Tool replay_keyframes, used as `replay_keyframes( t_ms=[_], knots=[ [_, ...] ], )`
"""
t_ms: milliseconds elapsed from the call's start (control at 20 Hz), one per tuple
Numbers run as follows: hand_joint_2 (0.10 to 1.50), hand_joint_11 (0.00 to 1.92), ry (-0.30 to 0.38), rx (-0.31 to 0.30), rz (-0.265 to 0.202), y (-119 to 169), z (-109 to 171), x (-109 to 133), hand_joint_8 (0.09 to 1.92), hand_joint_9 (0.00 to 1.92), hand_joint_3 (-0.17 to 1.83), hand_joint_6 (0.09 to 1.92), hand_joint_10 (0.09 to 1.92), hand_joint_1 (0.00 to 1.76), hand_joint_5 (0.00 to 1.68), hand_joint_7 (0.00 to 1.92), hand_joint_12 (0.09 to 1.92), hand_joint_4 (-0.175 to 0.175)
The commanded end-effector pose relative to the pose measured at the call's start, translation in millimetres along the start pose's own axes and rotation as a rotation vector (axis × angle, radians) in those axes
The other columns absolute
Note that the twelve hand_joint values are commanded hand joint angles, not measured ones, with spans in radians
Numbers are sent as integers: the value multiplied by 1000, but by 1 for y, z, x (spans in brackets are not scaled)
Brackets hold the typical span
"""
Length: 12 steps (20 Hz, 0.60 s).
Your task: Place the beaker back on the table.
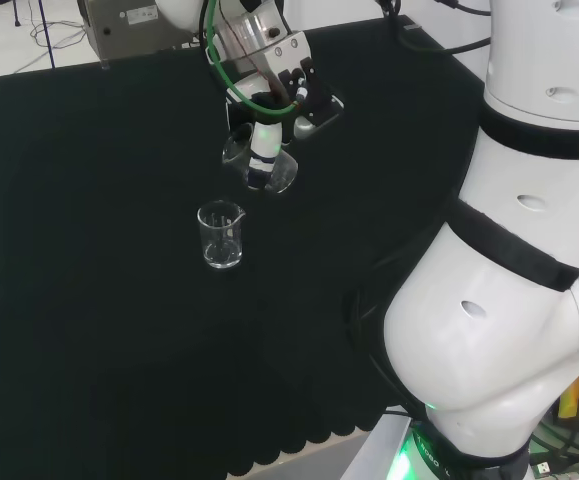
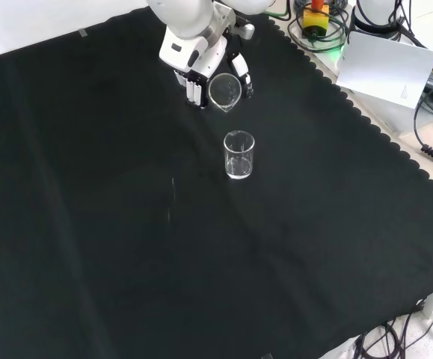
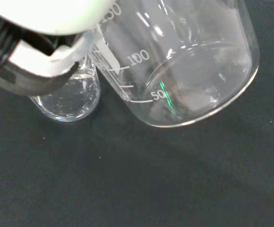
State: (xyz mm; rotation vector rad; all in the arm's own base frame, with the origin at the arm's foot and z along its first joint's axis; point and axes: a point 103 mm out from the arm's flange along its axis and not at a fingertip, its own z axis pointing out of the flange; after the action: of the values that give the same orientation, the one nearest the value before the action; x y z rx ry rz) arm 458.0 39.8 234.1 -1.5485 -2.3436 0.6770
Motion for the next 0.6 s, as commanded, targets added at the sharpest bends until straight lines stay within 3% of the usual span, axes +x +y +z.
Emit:
replay_keyframes(
  t_ms=[50, 350, 600],
  knots=[
    [556, 1267, 38, -62, -29, 1, 2, -5, 891, 1514, 899, 912, 817, 1310, 1184, 1242, 890, -175],
    [558, 1264, 74, -200, -47, 7, 4, -13, 892, 1512, 896, 913, 817, 1309, 1182, 1240, 888, -175],
    [566, 1262, 137, -264, -42, 19, 11, -24, 895, 1508, 884, 915, 815, 1308, 1178, 1235, 884, -175]
  ],
)
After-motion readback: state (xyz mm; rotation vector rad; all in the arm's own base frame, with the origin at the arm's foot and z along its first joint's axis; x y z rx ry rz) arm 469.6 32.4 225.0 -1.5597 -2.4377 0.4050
